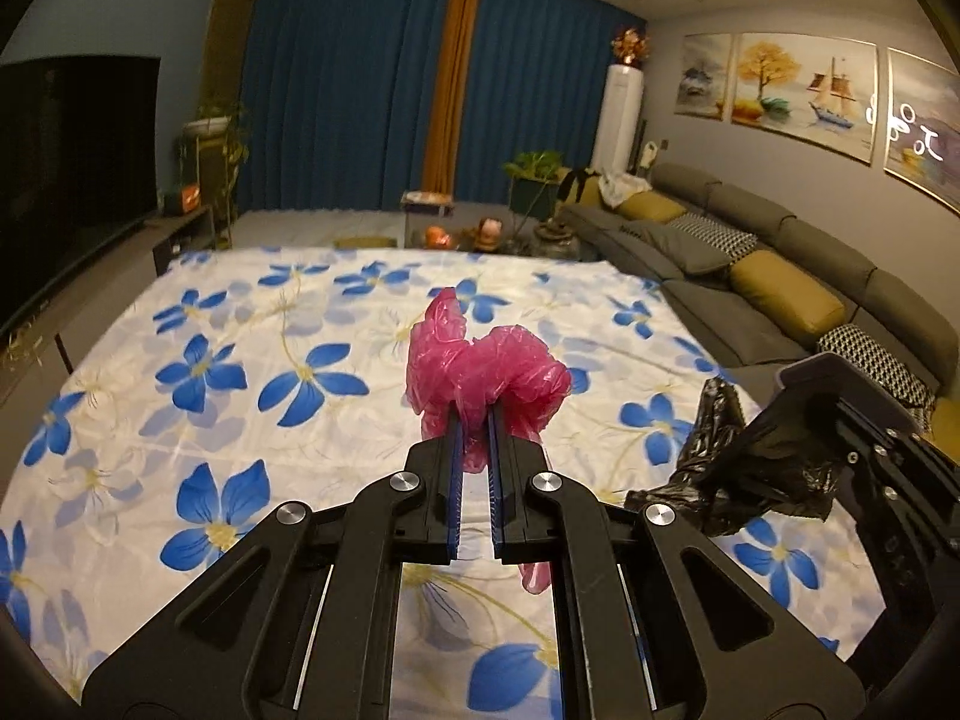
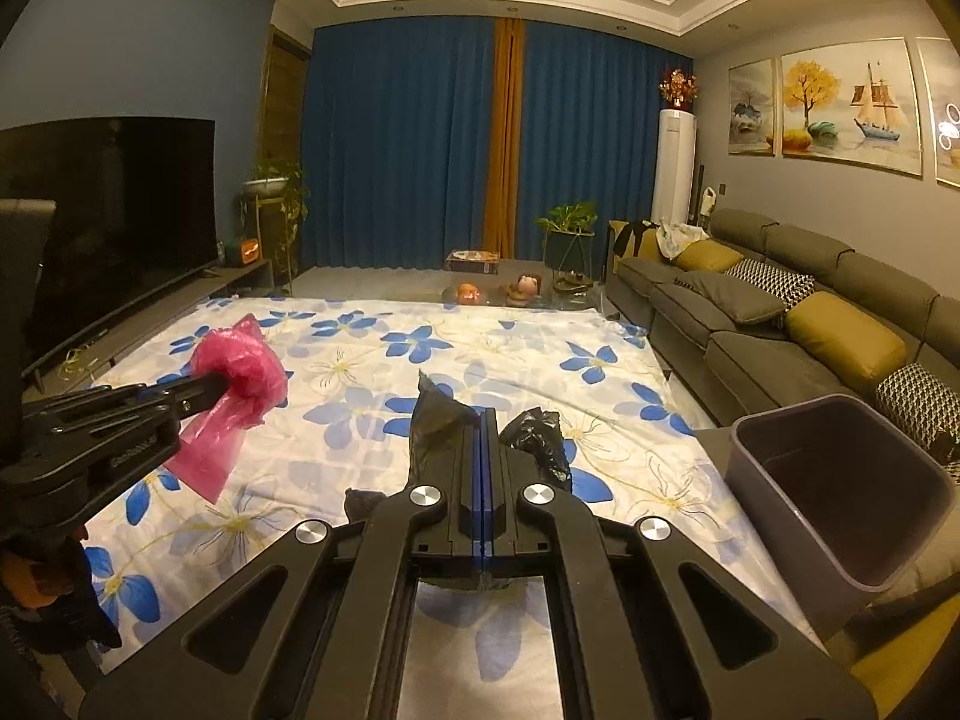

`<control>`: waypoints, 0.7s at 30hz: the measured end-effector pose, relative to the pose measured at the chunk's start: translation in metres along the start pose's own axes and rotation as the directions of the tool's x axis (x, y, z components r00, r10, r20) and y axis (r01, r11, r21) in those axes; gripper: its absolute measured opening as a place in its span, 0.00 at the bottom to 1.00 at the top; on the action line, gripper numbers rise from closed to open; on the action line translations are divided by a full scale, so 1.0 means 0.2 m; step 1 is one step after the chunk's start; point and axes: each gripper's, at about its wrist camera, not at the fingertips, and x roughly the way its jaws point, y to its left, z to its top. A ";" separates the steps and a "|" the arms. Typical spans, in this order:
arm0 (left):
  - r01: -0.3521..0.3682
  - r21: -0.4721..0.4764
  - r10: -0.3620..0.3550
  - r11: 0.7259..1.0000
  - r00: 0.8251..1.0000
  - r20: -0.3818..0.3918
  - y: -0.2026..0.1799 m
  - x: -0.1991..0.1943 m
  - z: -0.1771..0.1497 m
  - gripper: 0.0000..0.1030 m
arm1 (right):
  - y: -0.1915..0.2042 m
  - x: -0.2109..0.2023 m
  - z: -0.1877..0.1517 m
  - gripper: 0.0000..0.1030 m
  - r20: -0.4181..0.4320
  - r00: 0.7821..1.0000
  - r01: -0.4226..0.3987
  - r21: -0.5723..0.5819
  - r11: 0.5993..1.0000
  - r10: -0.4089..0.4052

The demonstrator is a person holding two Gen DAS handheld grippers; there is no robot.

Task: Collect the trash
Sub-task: 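Carry the pink bag and black bag in both grippers over the grey bin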

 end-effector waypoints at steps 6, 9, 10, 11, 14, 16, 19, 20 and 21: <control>0.019 0.033 -0.019 0.999 0.999 0.026 -0.09 -0.08 0.00 0.06 | -0.06 -0.10 0.01 0.01 0.022 0.999 0.023 -0.001 1.000 -0.023; 0.034 0.049 -0.035 0.998 0.999 0.028 -0.15 -0.10 -0.01 0.06 | -0.10 -0.13 0.01 0.01 0.030 0.999 0.032 0.000 0.999 -0.032; 0.040 0.055 -0.042 0.998 0.999 0.028 -0.17 -0.10 -0.01 0.06 | -0.11 -0.14 0.01 0.01 0.032 0.999 0.036 0.001 0.999 -0.036; 0.047 0.060 -0.048 0.997 0.998 0.028 -0.19 -0.10 -0.01 0.06 | -0.12 -0.15 0.01 0.01 0.033 0.999 0.039 0.002 0.999 -0.039; 0.066 0.074 -0.068 0.995 0.997 0.028 -0.24 -0.11 -0.01 0.06 | -0.17 -0.17 0.00 0.01 0.034 0.998 0.048 0.012 0.999 -0.049; 0.079 0.091 -0.082 0.993 0.996 0.027 -0.29 -0.10 0.00 0.06 | -0.20 -0.18 0.00 0.01 0.035 0.998 0.059 0.014 0.998 -0.060; 0.115 0.120 -0.119 0.986 0.993 0.026 -0.39 -0.08 0.01 0.06 | -0.27 -0.19 0.00 0.01 0.040 0.995 0.085 0.023 0.996 -0.086; 0.136 0.128 -0.140 0.982 0.990 0.022 -0.43 -0.07 0.02 0.06 | -0.30 -0.20 0.01 0.01 0.043 0.994 0.098 0.032 0.995 -0.099; 0.151 0.133 -0.155 0.980 0.988 0.020 -0.46 -0.06 0.03 0.06 | -0.33 -0.20 0.01 0.01 0.044 0.993 0.112 0.040 0.993 -0.113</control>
